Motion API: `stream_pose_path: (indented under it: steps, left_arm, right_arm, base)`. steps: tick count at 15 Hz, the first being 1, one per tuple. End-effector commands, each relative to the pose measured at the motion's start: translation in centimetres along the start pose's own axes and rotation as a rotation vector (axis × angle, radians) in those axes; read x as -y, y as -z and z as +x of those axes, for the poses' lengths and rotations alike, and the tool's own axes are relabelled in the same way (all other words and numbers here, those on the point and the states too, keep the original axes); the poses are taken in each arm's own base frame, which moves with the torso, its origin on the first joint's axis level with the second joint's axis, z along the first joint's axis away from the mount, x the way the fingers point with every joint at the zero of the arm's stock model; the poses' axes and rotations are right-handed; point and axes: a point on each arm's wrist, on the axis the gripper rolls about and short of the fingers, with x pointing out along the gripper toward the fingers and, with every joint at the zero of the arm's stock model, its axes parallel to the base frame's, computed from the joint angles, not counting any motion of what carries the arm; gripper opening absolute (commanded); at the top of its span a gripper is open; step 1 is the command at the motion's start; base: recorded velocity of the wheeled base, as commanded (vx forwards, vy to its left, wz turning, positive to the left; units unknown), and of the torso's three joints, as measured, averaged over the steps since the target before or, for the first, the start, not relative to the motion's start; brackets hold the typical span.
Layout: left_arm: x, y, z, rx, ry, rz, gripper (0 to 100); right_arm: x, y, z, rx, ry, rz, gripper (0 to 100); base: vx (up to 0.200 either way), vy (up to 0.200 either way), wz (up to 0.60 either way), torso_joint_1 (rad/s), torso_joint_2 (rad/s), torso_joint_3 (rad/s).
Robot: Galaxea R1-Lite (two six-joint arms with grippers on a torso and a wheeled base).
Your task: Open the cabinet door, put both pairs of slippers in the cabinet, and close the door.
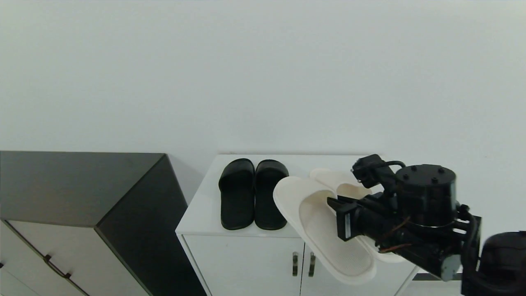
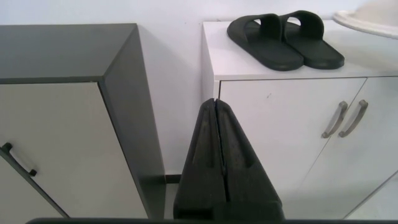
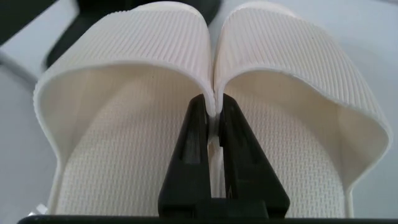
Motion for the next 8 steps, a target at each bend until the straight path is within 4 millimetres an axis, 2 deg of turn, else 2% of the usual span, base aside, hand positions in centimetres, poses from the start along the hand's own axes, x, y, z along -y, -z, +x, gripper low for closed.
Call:
stream_pose_path:
  steps: [1, 3, 7, 8]
  left_arm:
    - [0.0, 0.0, 0.0, -0.001, 0.0, 0.0, 0]
    - [0.0, 0.0, 0.0, -0.001, 0.0, 0.001, 0]
    - [0.0, 0.0, 0.0, -0.001, -0.002, 0.0, 0]
    - [0.0, 0.0, 0.0, -0.001, -0.002, -0.002, 0]
  right_arm:
    - [0.3, 0.0, -5.3, 0.032, -0.118, 0.001, 0]
    - [0.0, -0.1, -6.2, 0.041, -0.157, -0.02, 0]
    - [0.1, 0.7, -6.3, 0.007, -0.154, -0.034, 0]
    - [0.2, 0.9, -6.3, 0.0, -0.153, -0.035, 0]
  base:
    - [0.0, 0.0, 0.0, 0.0, 0.0, 0.0]
    - [0.0, 0.0, 0.0, 0.0, 0.0, 0.0]
    - [0.0, 0.0, 0.0, 0.0, 0.0, 0.0]
    - [-0.2, 0.0, 0.0, 0.007, 0.0, 0.002]
